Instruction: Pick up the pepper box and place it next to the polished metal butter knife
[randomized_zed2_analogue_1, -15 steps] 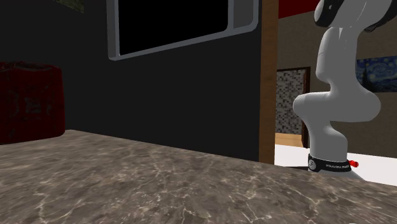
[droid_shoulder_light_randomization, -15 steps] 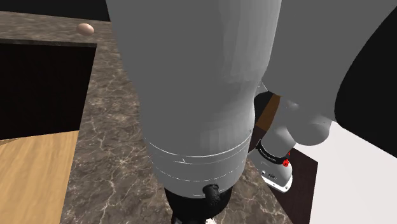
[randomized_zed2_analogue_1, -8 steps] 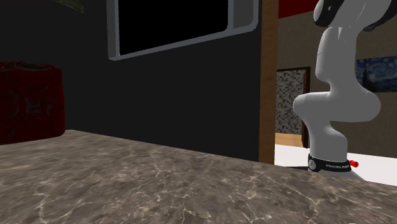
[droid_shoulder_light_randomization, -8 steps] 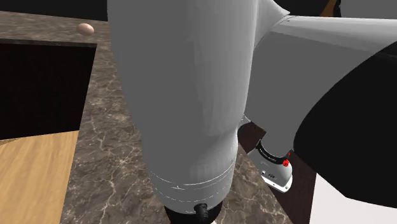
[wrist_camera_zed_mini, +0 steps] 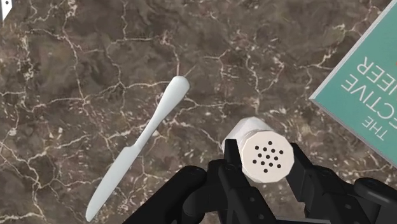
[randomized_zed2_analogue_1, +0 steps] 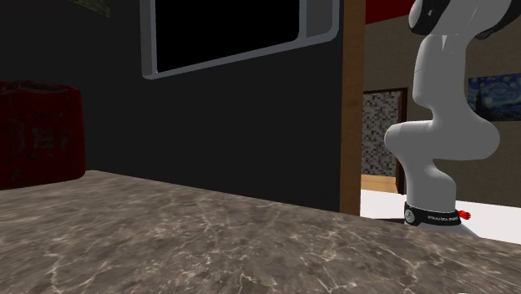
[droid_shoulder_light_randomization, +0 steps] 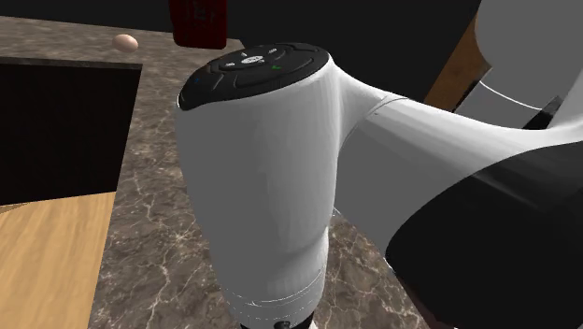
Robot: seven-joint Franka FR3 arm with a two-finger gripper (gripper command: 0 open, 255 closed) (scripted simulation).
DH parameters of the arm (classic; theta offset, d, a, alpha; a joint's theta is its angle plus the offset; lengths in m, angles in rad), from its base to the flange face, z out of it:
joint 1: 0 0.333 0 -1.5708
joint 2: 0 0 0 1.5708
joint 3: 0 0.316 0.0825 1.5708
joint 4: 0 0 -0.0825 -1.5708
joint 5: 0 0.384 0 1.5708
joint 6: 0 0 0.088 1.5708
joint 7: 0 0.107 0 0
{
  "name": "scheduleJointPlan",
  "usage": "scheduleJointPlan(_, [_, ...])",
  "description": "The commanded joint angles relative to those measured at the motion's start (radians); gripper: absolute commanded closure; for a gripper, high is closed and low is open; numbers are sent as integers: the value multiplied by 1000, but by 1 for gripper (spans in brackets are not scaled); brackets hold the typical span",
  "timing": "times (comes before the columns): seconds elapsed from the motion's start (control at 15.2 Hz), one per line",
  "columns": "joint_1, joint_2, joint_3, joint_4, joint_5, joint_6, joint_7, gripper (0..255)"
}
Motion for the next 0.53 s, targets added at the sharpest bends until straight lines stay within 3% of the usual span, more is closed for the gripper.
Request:
scheduleJointPlan(0.0, [2, 12, 5, -19, -5, 29, 3, 255])
scheduleJointPlan(0.46, [7, 82, 18, -72, -48, 136, 22, 255])
